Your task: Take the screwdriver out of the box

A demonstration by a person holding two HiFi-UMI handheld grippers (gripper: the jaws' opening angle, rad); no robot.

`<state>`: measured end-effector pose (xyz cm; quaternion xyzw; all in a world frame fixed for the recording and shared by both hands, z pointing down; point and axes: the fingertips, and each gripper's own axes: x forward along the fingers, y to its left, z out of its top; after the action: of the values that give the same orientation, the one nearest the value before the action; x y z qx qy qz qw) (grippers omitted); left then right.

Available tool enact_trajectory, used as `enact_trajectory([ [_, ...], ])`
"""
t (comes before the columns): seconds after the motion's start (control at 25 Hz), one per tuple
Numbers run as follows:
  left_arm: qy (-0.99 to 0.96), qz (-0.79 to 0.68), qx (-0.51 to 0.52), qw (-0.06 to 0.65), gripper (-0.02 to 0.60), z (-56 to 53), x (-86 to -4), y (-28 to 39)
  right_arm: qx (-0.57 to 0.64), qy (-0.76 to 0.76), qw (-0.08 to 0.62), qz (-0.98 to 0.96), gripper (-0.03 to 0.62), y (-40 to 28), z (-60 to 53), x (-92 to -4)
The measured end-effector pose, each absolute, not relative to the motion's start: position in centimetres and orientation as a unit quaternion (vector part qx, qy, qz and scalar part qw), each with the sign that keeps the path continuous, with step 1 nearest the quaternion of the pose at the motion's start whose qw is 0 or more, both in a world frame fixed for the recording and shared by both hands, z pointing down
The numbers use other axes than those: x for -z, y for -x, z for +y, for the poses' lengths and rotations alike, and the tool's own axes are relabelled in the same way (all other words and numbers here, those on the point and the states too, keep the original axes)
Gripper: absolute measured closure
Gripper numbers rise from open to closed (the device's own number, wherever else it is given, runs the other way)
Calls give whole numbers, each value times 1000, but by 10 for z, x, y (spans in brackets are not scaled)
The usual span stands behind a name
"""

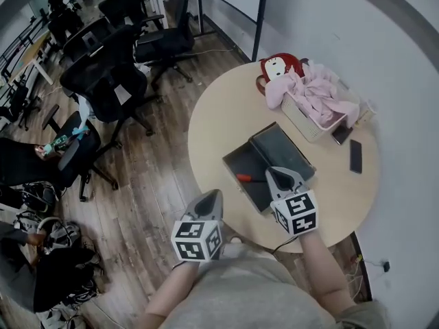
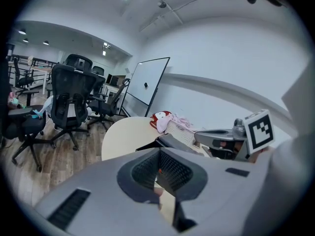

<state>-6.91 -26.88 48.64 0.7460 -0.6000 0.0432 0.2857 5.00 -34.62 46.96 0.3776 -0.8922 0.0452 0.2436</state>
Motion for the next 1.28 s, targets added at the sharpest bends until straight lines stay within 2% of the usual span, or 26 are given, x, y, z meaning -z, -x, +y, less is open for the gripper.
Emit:
enact_trajectory([
  [0.52, -711, -633, -46, 304, 578, -282, -507, 63, -23, -274, 346, -897, 592, -36, -379, -551],
  [1.12, -684, -657, -36, 314, 578, -280, -518, 65, 42, -141, 475, -867, 589, -6, -366, -621],
  [1.16, -682, -659, -36, 314, 578, -279, -518, 67, 45, -132, 484, -864, 571, -5, -364, -625],
  [1.2, -681, -661, -35, 314, 578, -278, -518, 68, 46, -122, 493, -860, 494, -4, -361, -630],
  [1.24, -679, -663, -35, 314, 578, -276, -518, 70, 47, -114, 501, -856, 464, -4, -360, -634],
  [1.28, -678, -664, -35, 313, 578, -275, -517, 72, 52, -110, 508, -853, 465, -3, -359, -637],
])
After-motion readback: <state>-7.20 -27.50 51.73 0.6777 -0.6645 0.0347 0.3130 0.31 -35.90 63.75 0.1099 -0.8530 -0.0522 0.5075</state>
